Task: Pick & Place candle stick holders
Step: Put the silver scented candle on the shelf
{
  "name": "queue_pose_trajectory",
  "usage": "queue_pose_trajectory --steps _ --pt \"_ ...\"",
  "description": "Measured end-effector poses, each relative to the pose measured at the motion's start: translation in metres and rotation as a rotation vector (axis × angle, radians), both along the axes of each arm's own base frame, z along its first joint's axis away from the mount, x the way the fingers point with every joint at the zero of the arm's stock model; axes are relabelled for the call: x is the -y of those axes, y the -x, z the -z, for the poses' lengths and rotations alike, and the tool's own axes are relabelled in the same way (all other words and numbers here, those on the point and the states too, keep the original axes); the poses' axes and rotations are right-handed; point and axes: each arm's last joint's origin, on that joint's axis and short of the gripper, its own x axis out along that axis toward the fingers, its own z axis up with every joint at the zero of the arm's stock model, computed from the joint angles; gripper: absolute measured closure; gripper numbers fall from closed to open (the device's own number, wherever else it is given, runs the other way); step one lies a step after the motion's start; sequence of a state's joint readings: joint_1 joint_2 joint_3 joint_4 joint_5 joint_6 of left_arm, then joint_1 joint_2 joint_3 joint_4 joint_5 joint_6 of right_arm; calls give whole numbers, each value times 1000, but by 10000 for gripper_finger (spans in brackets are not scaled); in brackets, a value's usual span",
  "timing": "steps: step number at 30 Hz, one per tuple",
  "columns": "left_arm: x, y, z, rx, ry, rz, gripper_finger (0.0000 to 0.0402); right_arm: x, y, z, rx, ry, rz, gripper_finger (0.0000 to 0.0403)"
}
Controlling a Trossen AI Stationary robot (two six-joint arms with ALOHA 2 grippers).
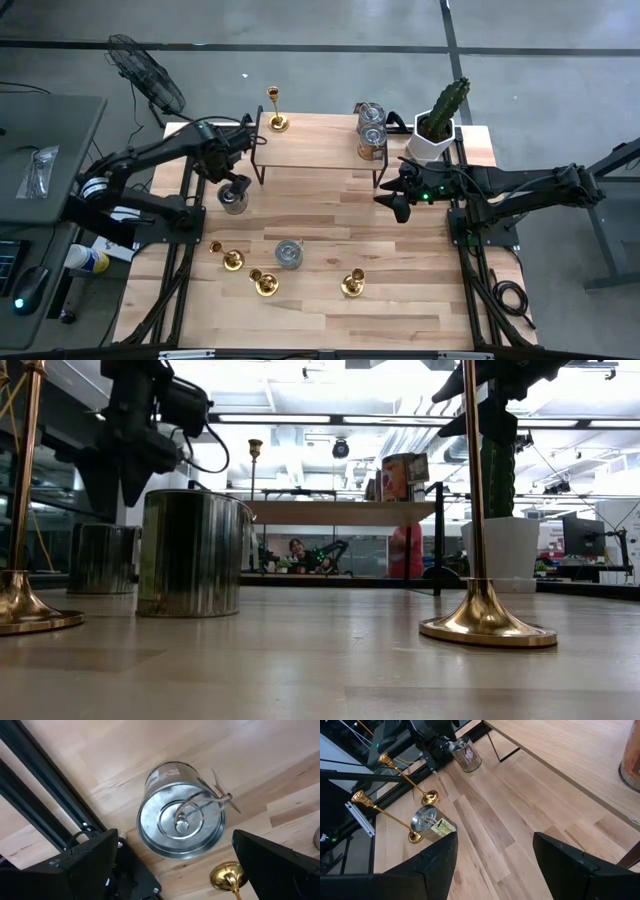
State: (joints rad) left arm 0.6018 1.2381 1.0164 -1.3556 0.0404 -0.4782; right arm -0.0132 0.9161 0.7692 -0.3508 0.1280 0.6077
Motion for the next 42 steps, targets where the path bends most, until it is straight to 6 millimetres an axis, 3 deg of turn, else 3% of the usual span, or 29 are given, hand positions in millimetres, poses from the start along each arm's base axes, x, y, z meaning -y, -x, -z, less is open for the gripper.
queue_pose_trajectory --steps 19,30,42 --pt "-5 -10 10 -32 16 91 18 0 0 0 -1 2 -1 151" --pt "13 -24 19 -10 -32 235 18 0 0 0 -1 1 -1 151" --pt "15 -21 26 -66 -53 199 18 0 0 0 -1 -5 -6 151"
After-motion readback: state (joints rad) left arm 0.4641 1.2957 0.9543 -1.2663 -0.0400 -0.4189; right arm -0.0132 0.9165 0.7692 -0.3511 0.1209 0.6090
